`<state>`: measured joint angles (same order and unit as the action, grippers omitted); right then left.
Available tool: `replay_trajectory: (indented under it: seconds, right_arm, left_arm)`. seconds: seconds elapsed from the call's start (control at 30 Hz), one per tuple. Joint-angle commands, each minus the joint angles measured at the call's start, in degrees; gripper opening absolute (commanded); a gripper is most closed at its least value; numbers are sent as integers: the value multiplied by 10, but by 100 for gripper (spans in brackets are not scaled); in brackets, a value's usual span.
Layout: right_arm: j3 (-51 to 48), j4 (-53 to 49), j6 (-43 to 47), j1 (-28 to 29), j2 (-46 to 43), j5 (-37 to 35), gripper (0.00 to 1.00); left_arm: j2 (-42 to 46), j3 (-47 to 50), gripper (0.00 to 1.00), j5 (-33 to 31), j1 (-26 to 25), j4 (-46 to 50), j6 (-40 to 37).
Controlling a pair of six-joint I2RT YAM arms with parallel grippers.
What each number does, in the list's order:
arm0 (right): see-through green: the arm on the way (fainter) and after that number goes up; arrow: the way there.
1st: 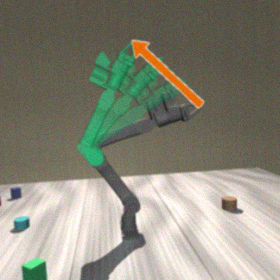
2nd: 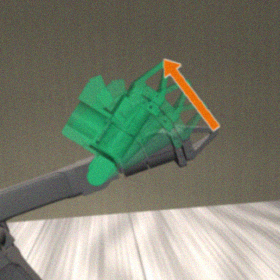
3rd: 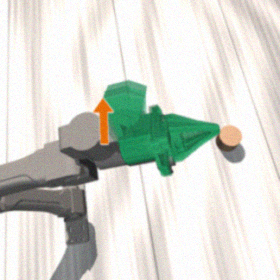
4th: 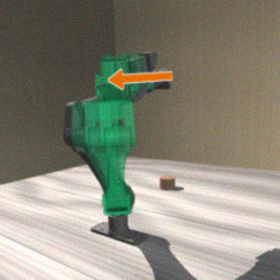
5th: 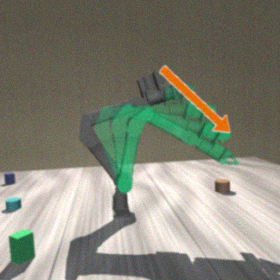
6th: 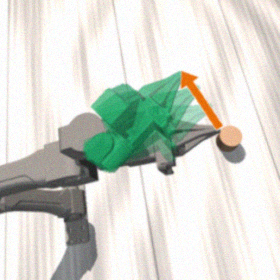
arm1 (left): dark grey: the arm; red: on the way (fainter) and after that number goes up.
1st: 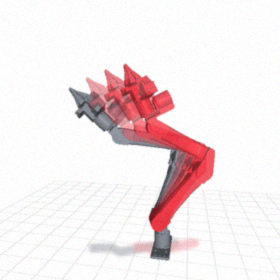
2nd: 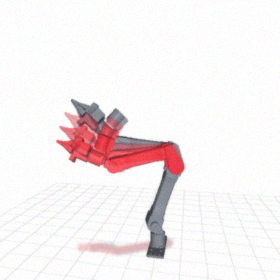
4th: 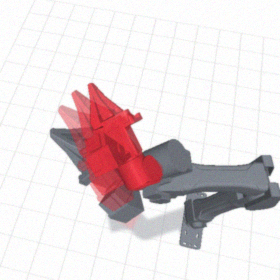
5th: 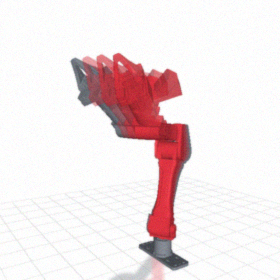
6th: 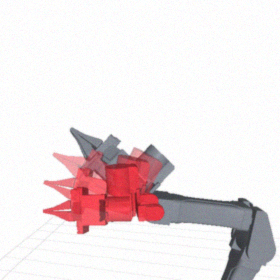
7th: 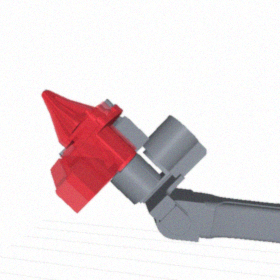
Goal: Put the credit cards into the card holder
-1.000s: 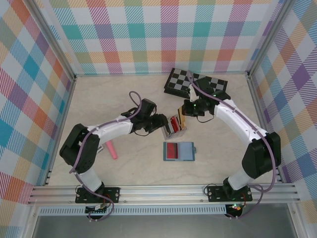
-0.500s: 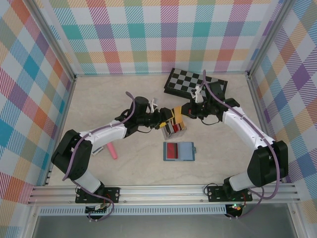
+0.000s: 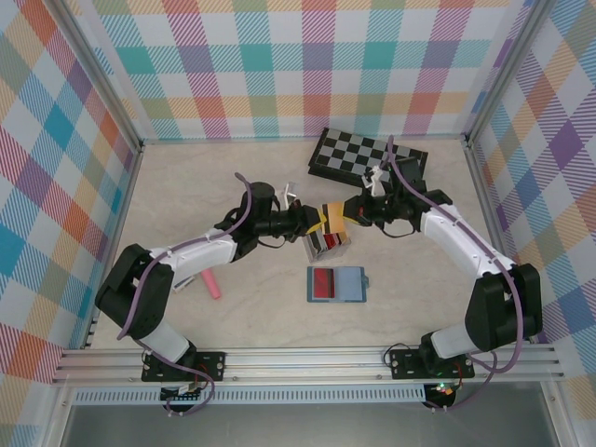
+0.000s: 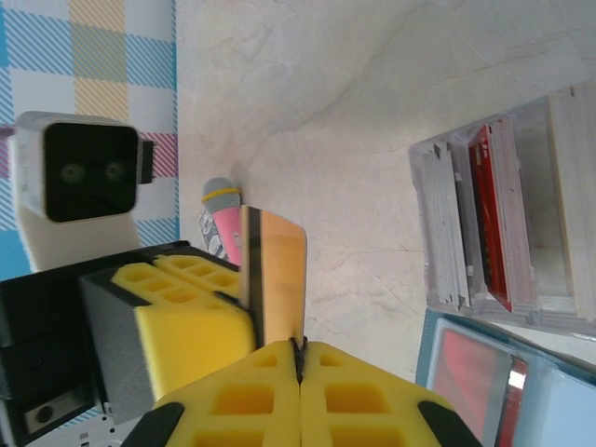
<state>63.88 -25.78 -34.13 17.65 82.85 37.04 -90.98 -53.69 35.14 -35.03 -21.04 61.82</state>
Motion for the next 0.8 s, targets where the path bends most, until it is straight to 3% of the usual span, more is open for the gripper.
replay_trajectory:
  seconds: [0.0,0.17,0.23,0.37,0.57,0.77]
  right_arm:
    - [-13,-2,-2,3,-12,7,11]
    - [-37,-25,-2,2,-23,-23,31]
    - [-55,-42,-4,4,-29,-52,35]
    - [-112,-47,-17,29,-50,-98,34]
    - [-163,-60,-39,98,-50,-176,32]
    - [-182,-88,-53,112,-42,-243,29]
  left_arm:
    - [25,9,4,5,4,-5,-11]
    - [37,21,0,-8,4,33,-29]
    - [47,34,0,-26,1,67,-45]
    - [70,63,0,-70,-16,132,-79]
    - [71,95,0,-118,-71,154,-87]
    - [46,97,0,-140,-108,152,-86]
